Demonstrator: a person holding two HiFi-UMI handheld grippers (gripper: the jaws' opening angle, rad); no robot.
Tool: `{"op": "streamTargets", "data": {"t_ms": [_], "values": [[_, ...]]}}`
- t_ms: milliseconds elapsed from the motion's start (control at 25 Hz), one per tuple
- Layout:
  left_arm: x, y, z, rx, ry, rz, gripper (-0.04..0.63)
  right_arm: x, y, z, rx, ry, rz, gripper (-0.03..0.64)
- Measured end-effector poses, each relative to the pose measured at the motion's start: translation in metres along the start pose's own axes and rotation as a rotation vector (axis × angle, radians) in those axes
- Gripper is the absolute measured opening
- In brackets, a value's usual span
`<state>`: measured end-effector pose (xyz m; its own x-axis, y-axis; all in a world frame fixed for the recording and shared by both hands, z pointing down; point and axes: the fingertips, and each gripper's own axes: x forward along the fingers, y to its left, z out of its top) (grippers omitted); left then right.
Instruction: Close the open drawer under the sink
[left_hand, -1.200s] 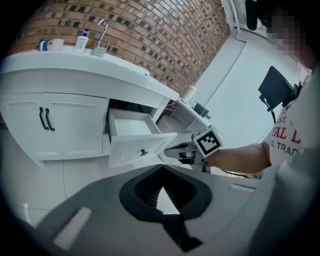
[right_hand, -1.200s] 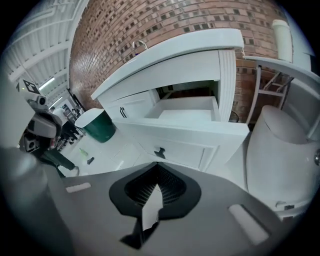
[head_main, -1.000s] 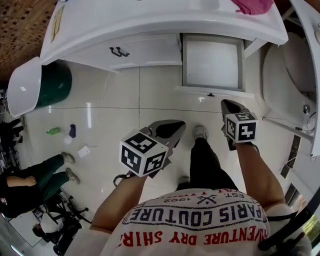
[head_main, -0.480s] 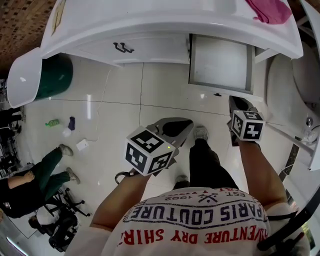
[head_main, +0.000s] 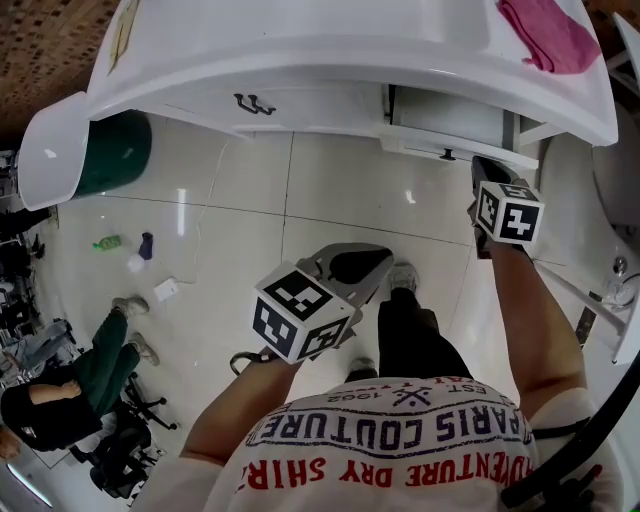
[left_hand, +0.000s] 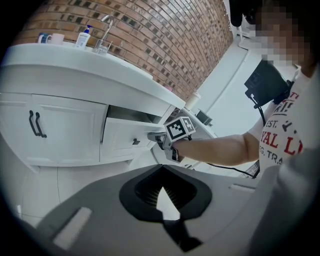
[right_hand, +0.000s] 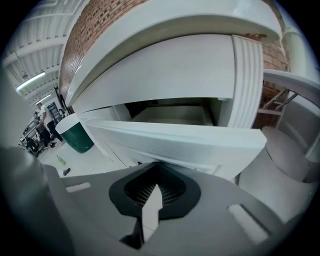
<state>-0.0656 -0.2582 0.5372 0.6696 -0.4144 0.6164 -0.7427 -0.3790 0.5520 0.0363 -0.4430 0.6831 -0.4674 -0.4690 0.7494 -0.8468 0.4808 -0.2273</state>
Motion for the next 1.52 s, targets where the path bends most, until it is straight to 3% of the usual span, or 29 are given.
{"op": "streamTargets", "data": {"t_ms": [360,520,840,1120,1240,1520], "values": [[0.004,0.02,0.01,-0.013,0.001,0.023,-0.011,0.034,-0.029,0.055,0.12,-0.034,-0.024,0.008],[0.001,0.032,0.016,-0.015,-0.006,0.032,-0.011,0.044,-0.03,0.058,0.174,-0.011,-0.017,0.009],[-0.002,0.036,0.017,-0.006,-0.008,0.04,-0.011,0.047,-0.032,0.059,0.148,0.003,-0.028,0.009],[-0.002,0.026,0.016,0.005,-0.01,0.028,-0.011,0.037,-0.034,0.054,0.053,0.015,-0.059,0.008],[-0.003,0.022,0.016,0.011,-0.015,0.023,-0.011,0.019,-0.019,0.052,0.021,0.037,0.0,0.008],[-0.015,0.006,0.017,0.039,-0.047,0.016,-0.011,-0.081,0.069,0.031,-0.055,0.024,0.275,0.008]]}}
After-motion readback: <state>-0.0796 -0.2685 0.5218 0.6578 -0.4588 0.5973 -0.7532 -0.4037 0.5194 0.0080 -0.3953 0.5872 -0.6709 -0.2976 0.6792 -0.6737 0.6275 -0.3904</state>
